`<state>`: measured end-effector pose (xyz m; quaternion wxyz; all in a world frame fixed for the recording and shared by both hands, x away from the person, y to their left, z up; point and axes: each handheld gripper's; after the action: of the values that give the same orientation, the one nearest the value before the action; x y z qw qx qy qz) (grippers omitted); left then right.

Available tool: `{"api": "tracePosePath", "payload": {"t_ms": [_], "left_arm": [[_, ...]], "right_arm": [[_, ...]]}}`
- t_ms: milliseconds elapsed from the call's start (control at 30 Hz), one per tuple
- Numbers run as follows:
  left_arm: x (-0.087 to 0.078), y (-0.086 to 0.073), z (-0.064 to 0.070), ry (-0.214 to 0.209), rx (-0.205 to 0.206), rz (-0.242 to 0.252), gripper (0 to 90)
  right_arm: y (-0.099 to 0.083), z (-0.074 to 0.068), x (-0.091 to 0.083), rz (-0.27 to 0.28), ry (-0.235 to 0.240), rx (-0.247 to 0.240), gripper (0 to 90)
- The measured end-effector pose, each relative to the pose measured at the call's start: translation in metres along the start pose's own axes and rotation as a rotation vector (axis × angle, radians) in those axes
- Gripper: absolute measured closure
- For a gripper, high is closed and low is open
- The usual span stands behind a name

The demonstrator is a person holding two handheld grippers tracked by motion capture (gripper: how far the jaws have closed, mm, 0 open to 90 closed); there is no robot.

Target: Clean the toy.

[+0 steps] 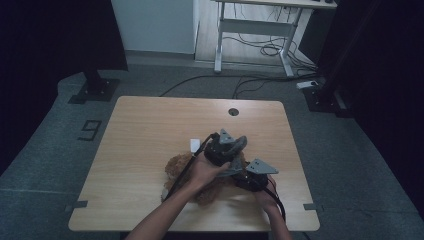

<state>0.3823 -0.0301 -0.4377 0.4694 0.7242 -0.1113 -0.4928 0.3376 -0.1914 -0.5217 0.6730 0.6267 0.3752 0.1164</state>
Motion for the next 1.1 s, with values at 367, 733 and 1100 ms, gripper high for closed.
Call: {"api": "tracePosePath", "payload": {"t_ms": [367,733,1100], "left_arm": [[-0.02,-0.031,-0.023,0.069,-0.054,-0.097,78.1],[-0.071,-0.082,-0.067,0.11,-0.171,-0.067,78.2],[-0.097,-0.146,-0.097,0.14,-0.291,-0.056,78.4]], "right_arm": [[-0.005,0.0,-0.002,-0.008,-0.004,-0.013,40.4],[-0.009,0.001,-0.005,0.0,0.0,0.008,40.4],[-0.011,0.0,-0.005,0.005,-0.003,0.026,40.2]]}}
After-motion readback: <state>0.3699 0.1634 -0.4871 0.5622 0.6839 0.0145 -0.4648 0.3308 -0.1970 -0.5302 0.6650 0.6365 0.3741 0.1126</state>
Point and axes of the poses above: each handheld gripper's, and its own axes: x roughly forward along the jaws, y roughly out of its top, z roughly to its right, and after that the axes turned 7 degrees about x, right-handed
